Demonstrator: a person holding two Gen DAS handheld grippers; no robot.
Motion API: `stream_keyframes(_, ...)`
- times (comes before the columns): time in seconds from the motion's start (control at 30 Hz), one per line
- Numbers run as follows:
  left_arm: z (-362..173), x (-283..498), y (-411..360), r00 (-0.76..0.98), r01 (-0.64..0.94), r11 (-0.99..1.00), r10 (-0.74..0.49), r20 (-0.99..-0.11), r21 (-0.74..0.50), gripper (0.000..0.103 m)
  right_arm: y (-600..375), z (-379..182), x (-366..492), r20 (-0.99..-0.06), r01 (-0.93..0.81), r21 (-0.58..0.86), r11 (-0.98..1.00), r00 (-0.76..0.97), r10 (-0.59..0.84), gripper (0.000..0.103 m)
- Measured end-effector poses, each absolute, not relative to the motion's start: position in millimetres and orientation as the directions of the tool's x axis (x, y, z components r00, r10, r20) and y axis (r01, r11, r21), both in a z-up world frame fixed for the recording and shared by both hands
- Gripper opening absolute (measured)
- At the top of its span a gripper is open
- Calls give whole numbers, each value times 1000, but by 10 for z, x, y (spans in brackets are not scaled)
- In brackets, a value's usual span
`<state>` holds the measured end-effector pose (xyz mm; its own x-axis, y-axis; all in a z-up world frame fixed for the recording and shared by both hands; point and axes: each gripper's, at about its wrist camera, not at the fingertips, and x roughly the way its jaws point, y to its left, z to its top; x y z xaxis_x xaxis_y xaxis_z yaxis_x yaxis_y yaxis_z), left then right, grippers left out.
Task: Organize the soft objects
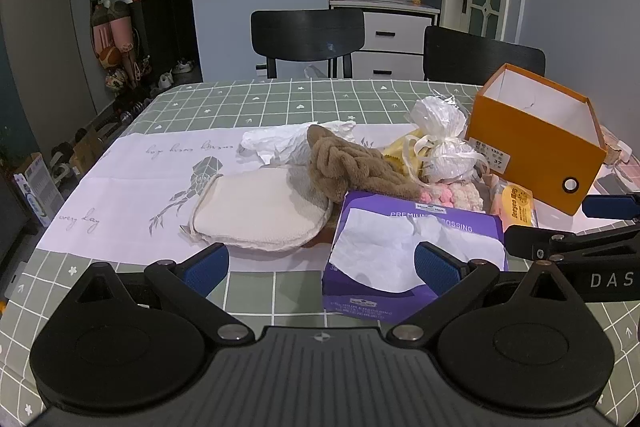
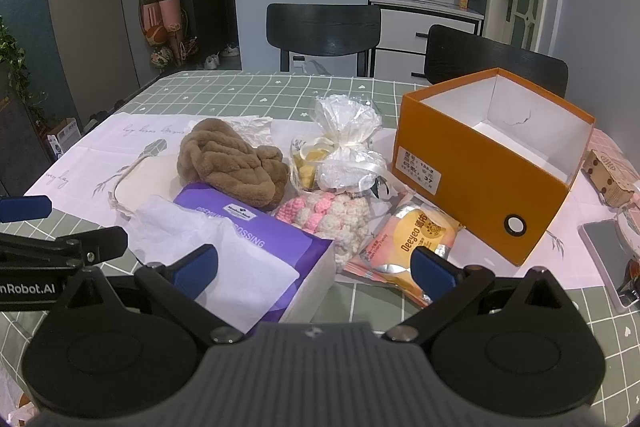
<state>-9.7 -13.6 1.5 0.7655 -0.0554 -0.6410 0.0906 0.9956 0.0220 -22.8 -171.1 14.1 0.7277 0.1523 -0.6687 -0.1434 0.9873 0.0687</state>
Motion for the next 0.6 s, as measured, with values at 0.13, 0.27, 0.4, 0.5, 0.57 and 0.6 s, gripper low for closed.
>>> stream_keyframes(0.13, 5, -101, -138, 765, 92, 996, -58, -642, 20, 103, -1714, 129, -226, -669, -143, 68, 987, 728, 151, 100)
stream_keyframes(0.27, -10, -103, -137, 764, 93, 995, -59, -643, 19, 103, -1715, 127, -224, -669, -143, 68, 987, 727, 152, 100)
stream_keyframes(0.4, -14, -102, -140, 763, 94, 995, -61, -643, 17, 103, -1714, 130, -225, -669, -142, 68, 988, 728, 151, 100)
stream_keyframes(0.5, -20, -101, -143, 763, 95, 995, -62, -644, 16, 103, -1714, 131, -226, -669, -142, 68, 988, 728, 150, 100)
stream_keyframes(0.57, -20, -101, -144, 763, 95, 995, -62, -643, 16, 103, -1713, 136, -227, -669, -142, 68, 988, 728, 151, 100)
stream_keyframes(0.6, -22, -100, -146, 762, 96, 995, -63, -644, 16, 103, -1714, 132, -227, -669, -142, 68, 988, 728, 151, 100)
